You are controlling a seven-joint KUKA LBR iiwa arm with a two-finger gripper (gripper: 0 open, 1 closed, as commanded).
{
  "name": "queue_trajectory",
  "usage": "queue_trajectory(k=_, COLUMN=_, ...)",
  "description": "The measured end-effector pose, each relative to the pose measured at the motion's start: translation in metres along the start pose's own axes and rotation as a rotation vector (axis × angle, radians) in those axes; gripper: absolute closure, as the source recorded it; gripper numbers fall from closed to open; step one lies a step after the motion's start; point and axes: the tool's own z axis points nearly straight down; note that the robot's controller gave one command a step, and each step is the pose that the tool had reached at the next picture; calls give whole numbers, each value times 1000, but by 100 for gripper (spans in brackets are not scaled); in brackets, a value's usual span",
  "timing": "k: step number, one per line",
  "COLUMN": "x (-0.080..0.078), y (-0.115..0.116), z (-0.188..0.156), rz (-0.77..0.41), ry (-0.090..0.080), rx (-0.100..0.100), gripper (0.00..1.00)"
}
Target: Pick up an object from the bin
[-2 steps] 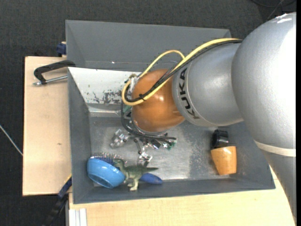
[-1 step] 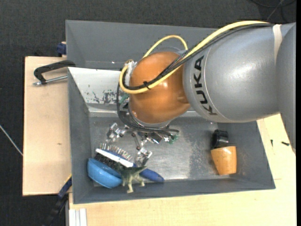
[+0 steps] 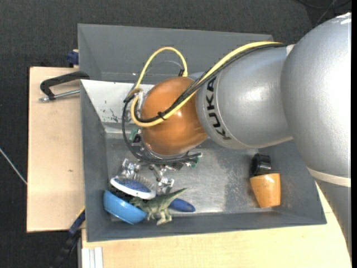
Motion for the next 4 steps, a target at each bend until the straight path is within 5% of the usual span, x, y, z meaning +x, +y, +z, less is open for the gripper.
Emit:
queue_trajectory(k=1, x=22, y=7, z=-100, rz=-399, ry=5, rx=-13, gripper=0)
queue_trajectory(k=2, x=77, y=-9, z=-17, rz=-533, ry=15, rx=-26, gripper=0)
queue_trajectory(k=3, x=95, y=-44, z=14, rz=-182, ry=12, rx=-19, gripper=0)
queue_trajectory(k=4, x=96, y=-45, z=13, rz=-182, ry=13, rx=-16, gripper=100)
